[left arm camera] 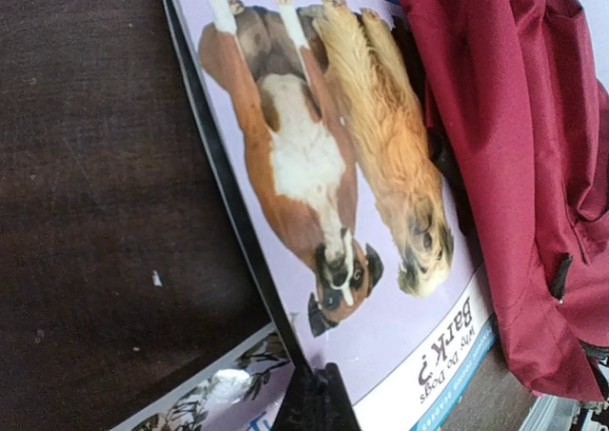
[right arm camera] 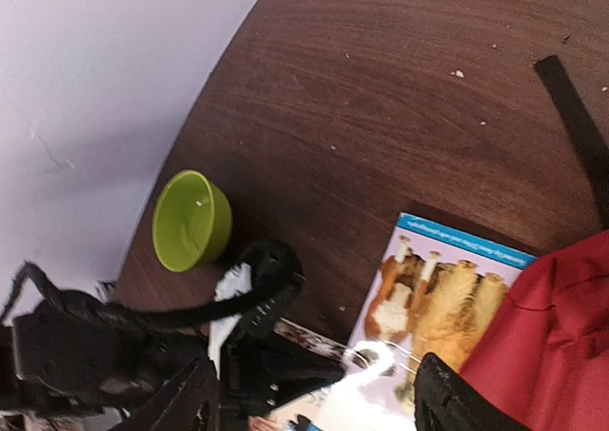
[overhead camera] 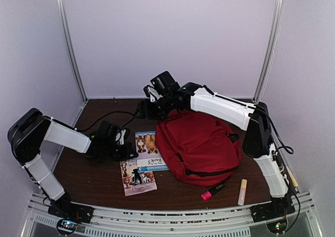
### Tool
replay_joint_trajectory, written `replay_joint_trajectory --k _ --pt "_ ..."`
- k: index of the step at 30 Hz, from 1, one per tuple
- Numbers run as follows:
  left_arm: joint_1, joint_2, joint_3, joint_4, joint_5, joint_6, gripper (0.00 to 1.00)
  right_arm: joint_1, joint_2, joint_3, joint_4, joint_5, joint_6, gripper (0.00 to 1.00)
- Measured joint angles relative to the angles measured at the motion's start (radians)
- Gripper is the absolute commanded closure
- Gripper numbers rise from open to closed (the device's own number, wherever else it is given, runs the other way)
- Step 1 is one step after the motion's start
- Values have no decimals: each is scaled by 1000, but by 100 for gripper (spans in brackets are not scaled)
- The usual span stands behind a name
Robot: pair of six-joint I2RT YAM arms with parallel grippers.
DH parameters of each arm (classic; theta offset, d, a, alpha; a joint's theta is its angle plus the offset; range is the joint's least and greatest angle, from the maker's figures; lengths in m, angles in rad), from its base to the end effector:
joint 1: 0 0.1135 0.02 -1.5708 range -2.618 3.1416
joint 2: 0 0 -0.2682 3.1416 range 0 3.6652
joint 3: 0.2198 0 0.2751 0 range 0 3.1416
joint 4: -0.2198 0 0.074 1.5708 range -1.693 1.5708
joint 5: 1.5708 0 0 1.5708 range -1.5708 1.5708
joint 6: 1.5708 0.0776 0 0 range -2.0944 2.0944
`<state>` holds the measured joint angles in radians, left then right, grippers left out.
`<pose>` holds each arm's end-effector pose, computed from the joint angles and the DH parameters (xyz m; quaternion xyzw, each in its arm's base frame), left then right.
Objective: Pack the student bag
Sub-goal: Adjust the book at the center of the board.
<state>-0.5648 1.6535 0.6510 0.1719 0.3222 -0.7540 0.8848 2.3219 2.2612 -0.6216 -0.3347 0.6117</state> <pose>0.2713 -0.2010 0.0778 -0.0292 0.9216 -0.3369 0.1906 0.3534 0.4719 0.2602 -0.1921 0.8723 0.3985 0.2083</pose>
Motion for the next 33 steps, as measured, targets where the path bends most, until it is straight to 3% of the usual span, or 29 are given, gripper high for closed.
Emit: replay_joint_trajectory --k 2,5,11,16,25,29,33 --pt "2 -1 0 -3 -3 13 100 0 3 47 -123 55 -124 30" --pt "3 -10 0 -15 -9 31 100 5 -74 -80 -233 200 -306 27" --pt "10 -78 -26 -66 -29 69 100 32 -141 -275 -335 376 -543 19" --pt "15 -153 -82 -106 -49 86 100 73 -127 -327 -389 518 -663 19" --pt "16 -332 -248 -138 -58 78 100 96 -100 -356 -466 611 -564 23" --pt "16 -415 -311 -187 -74 74 100 132 -172 -362 -410 485 -435 26" --pt "16 -481 -356 -202 -84 63 100 165 -351 -541 -230 253 -236 30"
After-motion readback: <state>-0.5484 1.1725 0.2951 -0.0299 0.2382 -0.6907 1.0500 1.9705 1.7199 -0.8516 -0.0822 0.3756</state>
